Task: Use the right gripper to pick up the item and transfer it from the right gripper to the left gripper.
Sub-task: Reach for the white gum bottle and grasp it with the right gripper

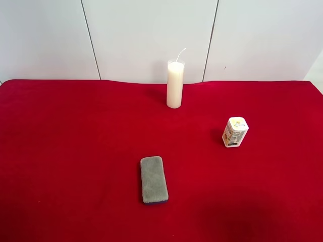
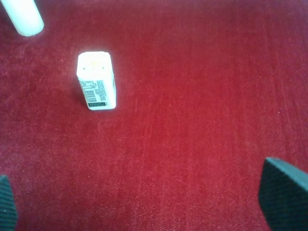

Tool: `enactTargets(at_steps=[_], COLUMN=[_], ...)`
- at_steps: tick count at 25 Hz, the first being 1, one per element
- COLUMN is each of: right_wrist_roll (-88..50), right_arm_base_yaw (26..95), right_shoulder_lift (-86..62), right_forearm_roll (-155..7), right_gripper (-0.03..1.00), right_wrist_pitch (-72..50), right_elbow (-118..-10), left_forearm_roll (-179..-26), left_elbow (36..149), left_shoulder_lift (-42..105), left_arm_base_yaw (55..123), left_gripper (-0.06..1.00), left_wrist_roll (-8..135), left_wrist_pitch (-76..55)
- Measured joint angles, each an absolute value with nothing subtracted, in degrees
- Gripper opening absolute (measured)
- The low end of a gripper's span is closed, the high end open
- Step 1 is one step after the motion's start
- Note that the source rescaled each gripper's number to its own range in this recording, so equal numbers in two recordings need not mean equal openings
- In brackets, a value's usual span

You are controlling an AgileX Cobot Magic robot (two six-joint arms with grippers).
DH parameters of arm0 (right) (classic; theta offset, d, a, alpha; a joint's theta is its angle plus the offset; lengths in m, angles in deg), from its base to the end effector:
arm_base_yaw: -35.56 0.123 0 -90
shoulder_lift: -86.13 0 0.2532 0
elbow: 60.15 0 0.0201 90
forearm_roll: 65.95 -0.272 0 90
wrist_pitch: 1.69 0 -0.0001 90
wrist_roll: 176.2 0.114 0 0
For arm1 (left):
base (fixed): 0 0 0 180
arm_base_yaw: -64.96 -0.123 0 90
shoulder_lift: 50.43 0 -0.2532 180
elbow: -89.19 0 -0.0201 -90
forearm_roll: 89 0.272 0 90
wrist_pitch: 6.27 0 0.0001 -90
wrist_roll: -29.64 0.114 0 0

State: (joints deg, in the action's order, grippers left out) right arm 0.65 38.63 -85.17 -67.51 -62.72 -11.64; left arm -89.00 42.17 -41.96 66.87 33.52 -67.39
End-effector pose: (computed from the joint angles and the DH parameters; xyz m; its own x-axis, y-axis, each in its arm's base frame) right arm 0.0676 0.0063 0.2715 -0.4688 -0.0670 -0.8807 -0.0942 0.9952 -0.0255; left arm 0.0642 -0.0021 0.2798 -0.4444 0.0825 -0.8920 0.0635 0.9961 0.0605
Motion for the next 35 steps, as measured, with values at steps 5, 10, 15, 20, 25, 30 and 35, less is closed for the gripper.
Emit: enactTargets(at_steps=[5,10,15,20,25,30,35], right_wrist_roll=[0.7,0.7,0.7,0.7,0.7,0.7,0.9], right_arm_base_yaw=[38.6,38.6,38.6,38.6,38.6,38.6,38.6], right_shoulder_lift=[-85.2,-85.2,-85.2,-85.2,-85.2,-85.2,-85.2], right_forearm_roll=[-67.5,-67.5,-67.5,-67.5,-67.5,-67.5,-67.7], right_gripper=[1.0,1.0,1.0,1.0,1.0,1.0,1.0], right_wrist_pitch=[-62.7,-62.7,-62.7,-62.7,-62.7,-62.7,-62.7], right_elbow=[-11.6,-11.6,-11.6,-11.6,-11.6,-11.6,-11.6], left_forearm_roll=[-89.0,-89.0,-89.0,-89.0,-89.0,-89.0,-89.0], left_elbow=[42.2,42.2,42.2,42.2,42.2,42.2,42.2], left_shoulder_lift=[-42.0,-42.0,-42.0,-42.0,-42.0,-42.0,-42.0], left_arm_base_yaw=[66.9,66.9,66.9,66.9,66.9,66.9,66.9], left_gripper=[1.0,1.0,1.0,1.0,1.0,1.0,1.0], left_wrist_roll=[33.5,33.5,33.5,33.5,33.5,33.5,33.5], left_wrist_pitch=[-67.4,-67.4,-67.4,-67.4,-67.4,-67.4,-67.4])
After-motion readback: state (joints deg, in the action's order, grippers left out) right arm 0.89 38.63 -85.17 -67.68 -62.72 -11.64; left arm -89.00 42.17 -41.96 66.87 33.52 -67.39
